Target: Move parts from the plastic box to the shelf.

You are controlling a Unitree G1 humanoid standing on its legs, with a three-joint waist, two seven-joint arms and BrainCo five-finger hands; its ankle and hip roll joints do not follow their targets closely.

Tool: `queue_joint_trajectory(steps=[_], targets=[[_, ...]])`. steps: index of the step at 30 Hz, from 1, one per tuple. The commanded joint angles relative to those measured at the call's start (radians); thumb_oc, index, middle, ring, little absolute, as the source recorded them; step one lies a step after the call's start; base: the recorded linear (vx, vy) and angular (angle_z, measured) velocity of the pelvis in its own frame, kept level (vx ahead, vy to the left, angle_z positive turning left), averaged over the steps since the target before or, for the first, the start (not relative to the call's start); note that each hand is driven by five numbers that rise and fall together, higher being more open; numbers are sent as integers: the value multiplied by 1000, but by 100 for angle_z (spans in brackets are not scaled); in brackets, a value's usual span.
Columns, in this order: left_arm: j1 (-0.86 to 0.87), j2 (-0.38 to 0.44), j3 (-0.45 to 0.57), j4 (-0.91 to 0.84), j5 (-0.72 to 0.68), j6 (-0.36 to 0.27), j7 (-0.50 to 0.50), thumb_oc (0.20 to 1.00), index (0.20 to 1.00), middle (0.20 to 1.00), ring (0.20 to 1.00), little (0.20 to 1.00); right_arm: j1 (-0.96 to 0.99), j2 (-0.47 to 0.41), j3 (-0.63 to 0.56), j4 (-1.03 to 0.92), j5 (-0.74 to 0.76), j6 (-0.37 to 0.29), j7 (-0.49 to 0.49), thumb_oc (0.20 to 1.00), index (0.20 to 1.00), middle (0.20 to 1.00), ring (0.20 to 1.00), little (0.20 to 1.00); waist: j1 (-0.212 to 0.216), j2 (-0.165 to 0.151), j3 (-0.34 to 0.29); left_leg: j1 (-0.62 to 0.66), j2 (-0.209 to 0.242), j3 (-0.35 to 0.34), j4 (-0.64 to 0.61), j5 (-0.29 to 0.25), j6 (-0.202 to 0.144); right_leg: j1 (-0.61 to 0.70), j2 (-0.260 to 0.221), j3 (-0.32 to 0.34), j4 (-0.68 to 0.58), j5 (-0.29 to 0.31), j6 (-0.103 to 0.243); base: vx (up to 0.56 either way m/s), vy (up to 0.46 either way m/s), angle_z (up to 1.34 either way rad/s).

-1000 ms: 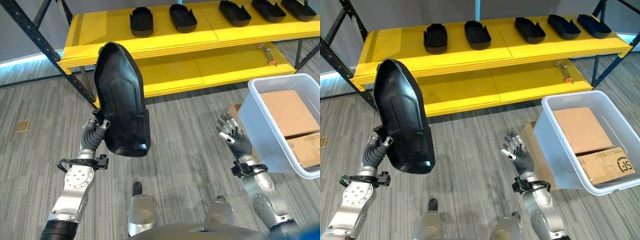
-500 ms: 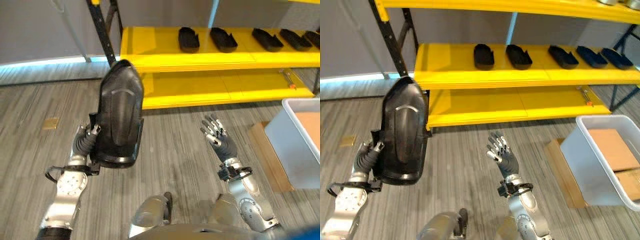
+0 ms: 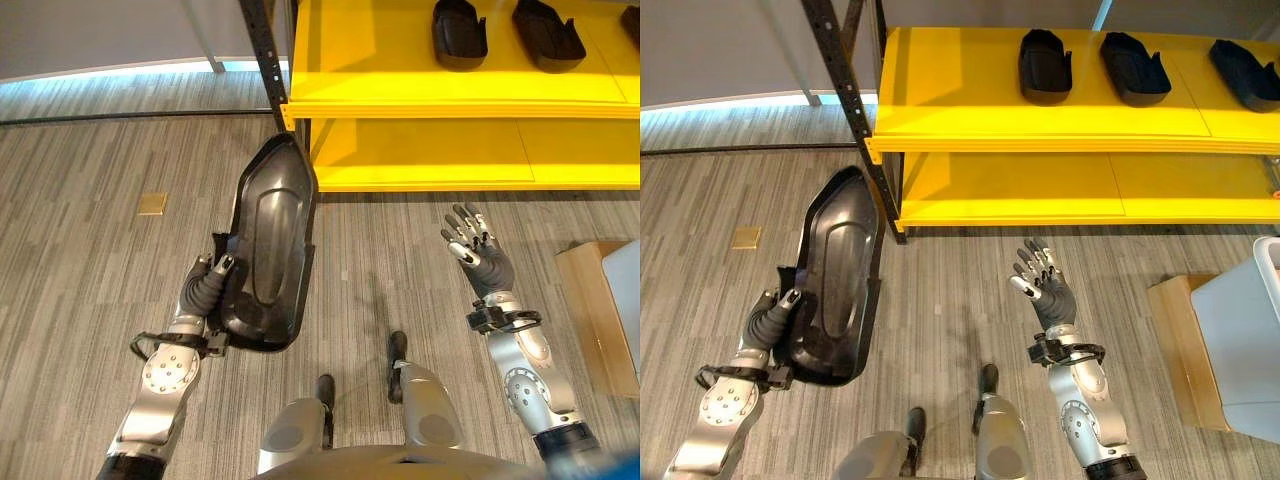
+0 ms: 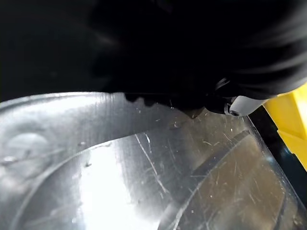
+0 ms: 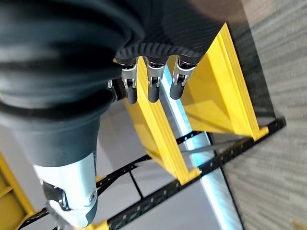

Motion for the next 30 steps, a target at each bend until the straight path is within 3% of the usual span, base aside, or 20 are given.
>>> queue_joint_trajectory(steps=[1,3,4,5,6,7,8,9,11,12,13,17,27,28,30], targets=[[-4,36,46,-123,-30,-80,21,200,200,200,200,200,8,7,-10,-38,-1,-70,-7,1000,1000,1000,1000,1000,-19,-40,-55,90,112,1,-17,-87,-23,-46,-31,5,119,-83,79,250,-195,37],[-4,28,41,-123,-33,-80,21,200,200,200,200,200,9,7,-5,-37,2,-72,-3,1000,1000,1000,1000,1000,-16,-39,-57,76,115,0,27,-73,-31,-32,-21,7,117,-105,64,175,-139,55],[-4,20,34,-129,-44,-81,15,200,200,200,200,200,6,-3,5,-39,4,-73,0,1000,1000,1000,1000,1000,-4,-44,-44,-6,101,8,172,-8,-49,7,-12,12,95,-124,39,24,-169,55],[-33,20,15,-127,-51,-84,18,200,200,200,200,200,-5,-19,7,-37,7,-80,0,1000,1000,1000,1000,1000,17,-63,3,-167,57,-8,374,58,-72,40,-26,2,71,-118,21,-37,-126,27],[-34,20,15,-127,-51,-84,18,200,200,200,200,200,-6,-19,7,-37,7,-80,0,1000,1000,1000,1000,1000,15,-62,2,-172,57,-10,378,57,-72,38,-26,0,71,-118,22,-25,-87,6],[-47,20,25,-132,-58,-84,25,200,200,200,200,200,-9,-17,9,-33,11,-96,-13,1000,1000,1000,1000,1000,18,-81,15,-243,160,27,288,60,-57,64,-44,-13,51,-132,33,55,-21,3],[-47,21,25,-133,-58,-84,25,200,200,200,200,200,-10,-17,9,-33,11,-96,-13,1000,1000,1000,1000,1000,18,-83,14,-240,159,29,277,68,-57,64,-45,-13,46,-126,32,100,28,14],[-46,22,30,-137,-52,-85,29,200,200,200,200,200,-6,-15,7,-32,10,-98,-17,1000,1000,1000,1000,1000,16,-84,10,-249,207,46,200,78,-51,72,-54,-13,43,-128,42,91,93,38],[-63,24,29,-117,-14,-92,61,200,200,200,200,200,7,-15,12,-27,-4,-104,-19,1000,1000,1000,1000,1000,23,-60,14,-225,295,77,1,201,-82,69,-62,12,76,-138,63,146,231,18],[-64,24,28,-116,-13,-93,62,200,200,200,200,200,8,-15,11,-28,-4,-104,-19,1000,1000,1000,1000,1000,25,-59,15,-222,296,79,-2,203,-83,68,-61,14,78,-138,62,108,310,-26],[-81,26,25,-102,-10,-97,63,200,200,200,200,200,9,-15,23,-29,-8,-95,-10,1000,1000,1000,1000,1000,22,-45,11,-204,266,82,35,132,-88,55,-75,37,101,-136,75,46,225,-34],[-165,51,0,-76,43,-108,86,200,200,200,200,200,-10,3,42,-19,-34,-90,-9,1000,1000,1000,1000,1000,3,-48,8,-177,221,144,64,75,-79,51,-106,71,70,-89,103,53,240,-65],[-318,39,-96,31,126,-88,113,200,200,200,200,200,-5,39,63,35,32,-72,2,1000,1000,1000,1000,1000,-42,-68,-49,-101,207,213,30,40,-65,97,-109,96,-29,-43,132,70,65,-10],[-133,-12,-44,57,37,-56,-26,200,200,200,200,200,60,29,52,27,119,-10,137,1000,1000,1000,1000,1000,2,-44,-141,17,154,204,-81,36,-48,165,-94,50,-125,-55,115,90,-24,-11],[-144,-11,-45,60,34,-57,-22,200,200,200,200,200,67,29,44,33,123,-6,139,1000,1000,1000,1000,1000,-11,-40,-136,18,181,196,-69,40,-61,157,-73,60,-87,-88,101,43,-165,-6]])
